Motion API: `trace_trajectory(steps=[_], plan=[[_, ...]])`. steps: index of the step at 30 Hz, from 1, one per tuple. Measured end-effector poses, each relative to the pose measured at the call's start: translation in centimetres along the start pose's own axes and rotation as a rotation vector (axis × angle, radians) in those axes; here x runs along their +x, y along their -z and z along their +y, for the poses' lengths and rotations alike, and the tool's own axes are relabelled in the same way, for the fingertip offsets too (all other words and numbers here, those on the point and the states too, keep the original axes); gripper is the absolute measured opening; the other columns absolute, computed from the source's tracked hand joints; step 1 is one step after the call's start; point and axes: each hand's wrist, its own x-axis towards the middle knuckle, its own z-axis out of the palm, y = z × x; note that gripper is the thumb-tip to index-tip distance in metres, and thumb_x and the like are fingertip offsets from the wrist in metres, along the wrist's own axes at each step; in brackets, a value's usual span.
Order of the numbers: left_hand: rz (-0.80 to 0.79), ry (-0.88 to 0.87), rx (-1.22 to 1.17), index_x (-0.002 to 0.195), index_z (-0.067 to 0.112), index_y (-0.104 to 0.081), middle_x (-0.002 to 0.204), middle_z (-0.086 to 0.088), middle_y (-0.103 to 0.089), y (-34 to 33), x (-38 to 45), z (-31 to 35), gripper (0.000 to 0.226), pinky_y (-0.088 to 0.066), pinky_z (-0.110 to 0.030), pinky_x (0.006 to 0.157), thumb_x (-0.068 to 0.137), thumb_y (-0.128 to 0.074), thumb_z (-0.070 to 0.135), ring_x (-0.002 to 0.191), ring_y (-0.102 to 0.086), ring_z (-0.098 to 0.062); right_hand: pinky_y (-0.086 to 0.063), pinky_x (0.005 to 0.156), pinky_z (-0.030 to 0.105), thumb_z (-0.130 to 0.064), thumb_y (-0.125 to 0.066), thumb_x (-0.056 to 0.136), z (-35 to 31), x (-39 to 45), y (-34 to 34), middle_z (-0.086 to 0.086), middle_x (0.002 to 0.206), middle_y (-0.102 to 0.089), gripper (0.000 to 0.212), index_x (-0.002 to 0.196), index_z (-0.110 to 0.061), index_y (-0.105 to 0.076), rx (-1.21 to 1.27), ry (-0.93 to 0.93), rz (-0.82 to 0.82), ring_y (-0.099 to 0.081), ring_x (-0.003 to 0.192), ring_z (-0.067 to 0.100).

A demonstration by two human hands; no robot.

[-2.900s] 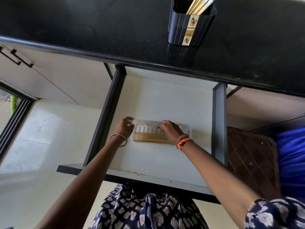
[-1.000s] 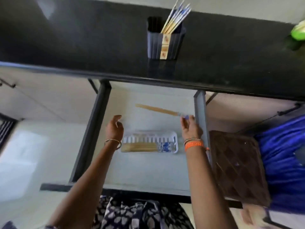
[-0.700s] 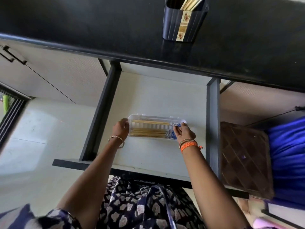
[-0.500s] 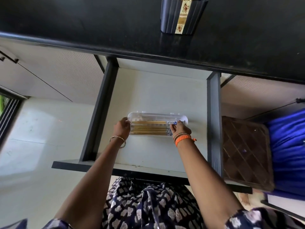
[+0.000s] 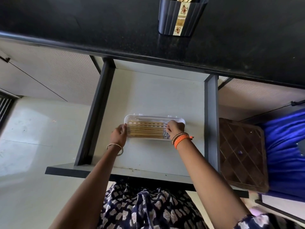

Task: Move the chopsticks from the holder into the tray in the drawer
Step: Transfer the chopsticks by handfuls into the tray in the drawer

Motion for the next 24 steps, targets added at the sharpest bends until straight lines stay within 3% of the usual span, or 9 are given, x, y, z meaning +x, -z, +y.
trace_trajectory(steps=[2,3,5,12,15,18,24], plan=[[-0.001,0.006,-0.014,0.098,0.002,-0.062,0.091,-0.02,-0.065,0.1,0.0,0.1,0.039,-0.041,-0.031,0.069,0.098,-0.033,0.029,0.081,-0.058,-0.031,-0.055,0.068,0.031,0.005,-0.048,0.082,0.5,-0.4,-1.3,0.019,0.088,-0.071,0.025,0.096,0.004,-0.069,-0.327,0.253,0.016,-0.067,0.084,0.031],[-0.002,0.007,-0.023,0.098,0.001,-0.062,0.092,-0.022,-0.066,0.1,0.0,0.2,0.039,-0.041,-0.031,0.07,0.098,-0.034,0.028,0.085,-0.06,-0.034,-0.053,0.084,0.031,0.006,-0.049,0.081,0.8,-0.6,-1.8,0.02,0.104,-0.071,0.031,0.104,0.003,-0.069,-0.519,0.382,-0.048,-0.065,0.1,0.031],[-0.01,0.01,-0.044,0.1,0.001,-0.063,0.095,-0.023,-0.067,0.2,0.0,0.3,0.038,-0.042,-0.031,0.071,0.098,-0.035,0.027,0.088,-0.061,-0.035,-0.046,0.101,0.031,0.007,-0.047,0.081,1.1,-0.6,-2.4,0.019,0.124,-0.063,0.043,0.119,-0.001,-0.064,-0.797,0.558,-0.199,-0.057,0.119,0.029],[-0.009,0.026,-0.063,0.112,0.006,-0.059,0.108,-0.02,-0.067,0.9,0.2,0.5,0.03,-0.045,-0.032,0.078,0.096,-0.04,0.023,0.099,-0.061,-0.034,-0.041,0.104,0.04,0.005,-0.049,0.085,1.4,-0.1,-2.7,0.009,0.133,-0.052,0.052,0.132,-0.016,-0.054,-1.319,0.751,-0.342,-0.046,0.125,0.028],[0.134,-0.031,-0.078,0.121,0.007,-0.053,0.12,-0.018,-0.062,1.6,0.1,2.4,0.03,-0.044,-0.033,0.085,0.092,-0.045,0.012,0.103,-0.059,-0.034,-0.045,0.099,0.037,0.007,-0.048,0.083,0.6,-1.0,-2.3,0.008,0.131,-0.054,0.051,0.13,-0.013,-0.054,-1.27,0.838,-0.273,-0.051,0.121,0.028],[0.273,-0.23,-0.14,0.12,0.006,-0.055,0.124,-0.014,-0.06,3.7,1.2,6.9,0.034,-0.044,-0.035,0.096,0.086,-0.048,0.003,0.11,-0.057,-0.029,-0.05,0.085,0.034,0.007,-0.047,0.081,-2.5,-2.2,-1.7,0.006,0.122,-0.062,0.046,0.119,-0.015,-0.062,-1.151,1.017,-0.189,-0.059,0.112,0.028],[0.255,-0.655,-0.105,0.118,0.013,-0.057,0.121,-0.007,-0.063,7.9,6.0,21.1,0.036,-0.048,-0.032,0.095,0.084,-0.046,0.006,0.107,-0.059,-0.017,-0.054,0.084,0.029,0.009,-0.047,0.077,-17.4,-1.7,2.0,0.008,0.1,-0.074,0.038,0.092,-0.012,-0.075,-0.584,1.138,0.046,-0.068,0.096,0.026]])
